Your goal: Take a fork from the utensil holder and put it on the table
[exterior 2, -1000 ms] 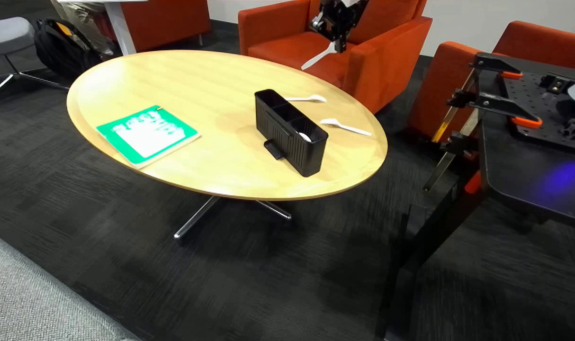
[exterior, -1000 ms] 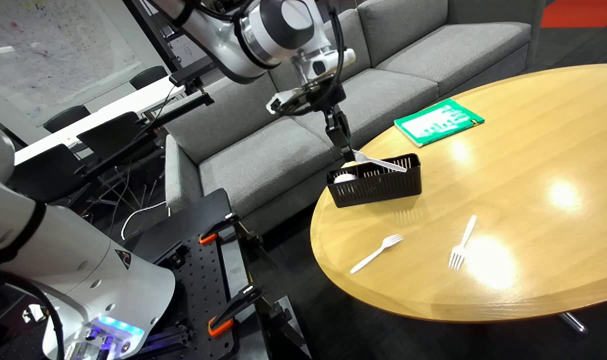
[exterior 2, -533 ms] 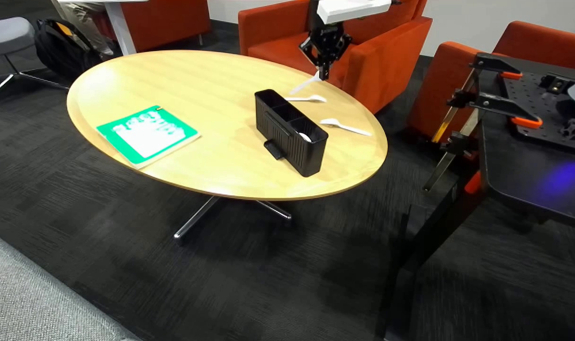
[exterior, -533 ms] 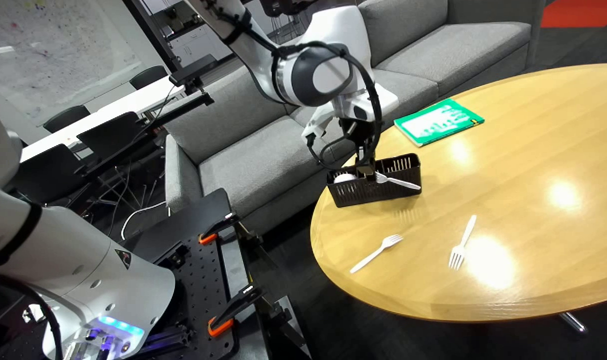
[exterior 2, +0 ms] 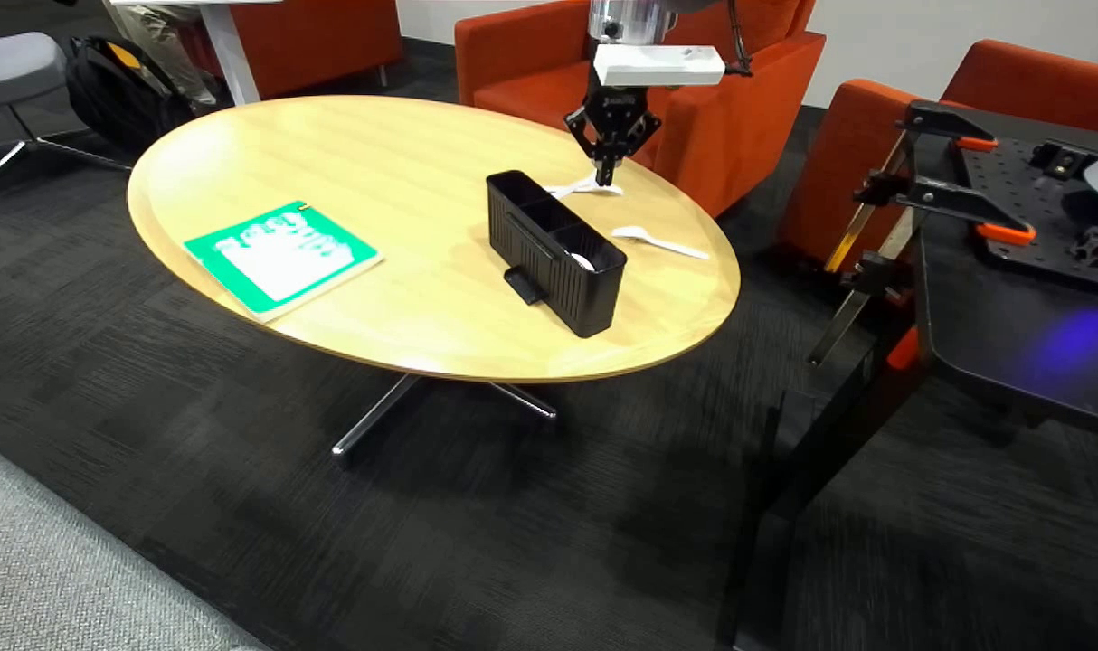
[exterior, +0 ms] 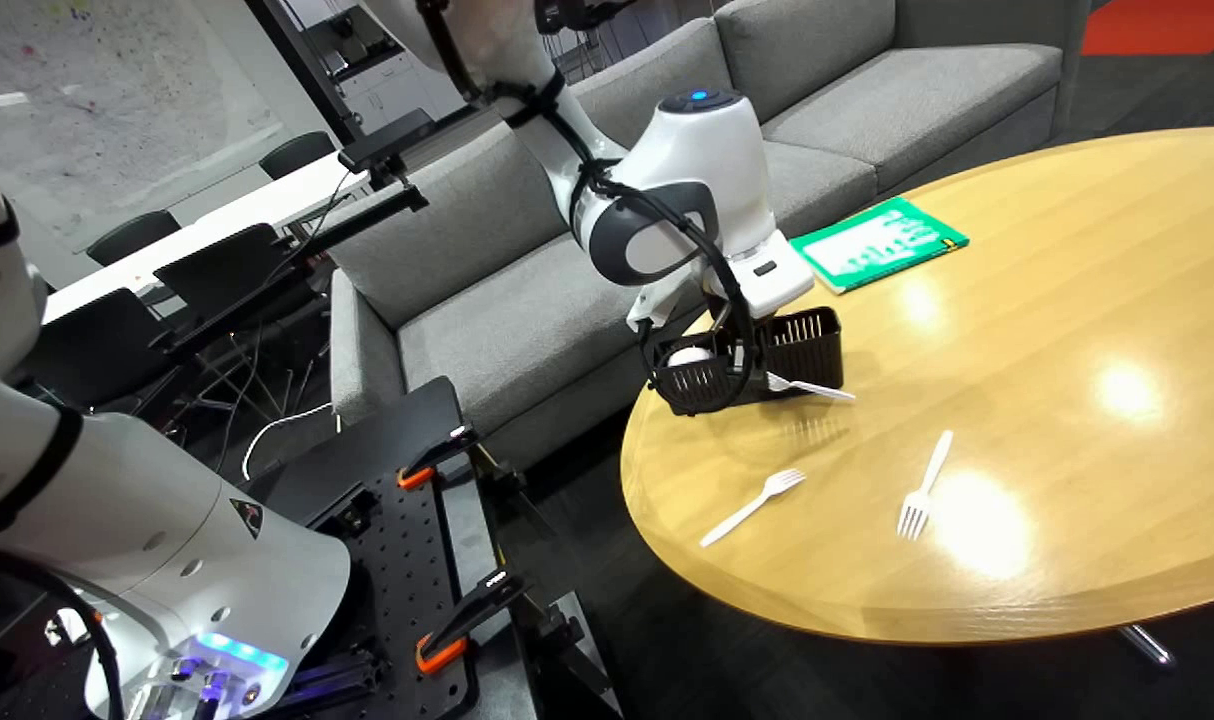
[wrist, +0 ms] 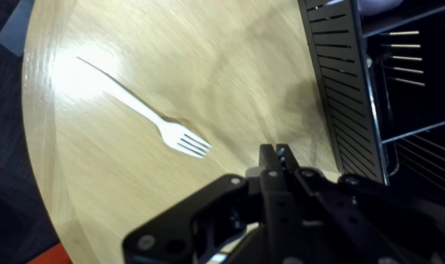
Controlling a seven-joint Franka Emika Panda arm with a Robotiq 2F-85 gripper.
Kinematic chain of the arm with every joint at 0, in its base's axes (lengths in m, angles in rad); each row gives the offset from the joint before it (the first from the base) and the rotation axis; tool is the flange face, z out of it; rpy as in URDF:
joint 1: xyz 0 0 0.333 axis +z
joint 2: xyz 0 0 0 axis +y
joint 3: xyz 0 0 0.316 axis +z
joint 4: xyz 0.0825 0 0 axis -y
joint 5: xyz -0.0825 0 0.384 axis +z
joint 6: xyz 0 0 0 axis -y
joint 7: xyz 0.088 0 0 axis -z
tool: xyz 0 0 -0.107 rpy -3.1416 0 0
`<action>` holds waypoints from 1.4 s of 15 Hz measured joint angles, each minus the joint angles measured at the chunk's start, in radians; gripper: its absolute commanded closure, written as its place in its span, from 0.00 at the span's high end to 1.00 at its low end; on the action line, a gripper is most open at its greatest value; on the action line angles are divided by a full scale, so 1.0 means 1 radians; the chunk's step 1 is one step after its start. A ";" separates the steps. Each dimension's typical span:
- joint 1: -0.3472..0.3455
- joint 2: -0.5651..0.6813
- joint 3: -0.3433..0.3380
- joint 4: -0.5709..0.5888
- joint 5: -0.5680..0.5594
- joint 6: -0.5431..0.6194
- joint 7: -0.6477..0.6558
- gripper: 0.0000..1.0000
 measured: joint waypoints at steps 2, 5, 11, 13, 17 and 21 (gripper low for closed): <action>0.000 0.028 0.001 0.018 0.050 0.018 -0.008 0.01; -0.001 0.073 0.001 0.047 0.113 0.059 -0.008 0.01; -0.030 0.161 0.020 0.110 0.188 0.096 -0.008 0.29; -0.038 0.172 0.029 0.123 0.200 0.103 -0.008 0.36; -0.044 0.177 0.041 0.124 0.204 0.131 -0.008 0.67; -0.044 0.149 0.043 0.079 0.204 0.237 -0.009 0.98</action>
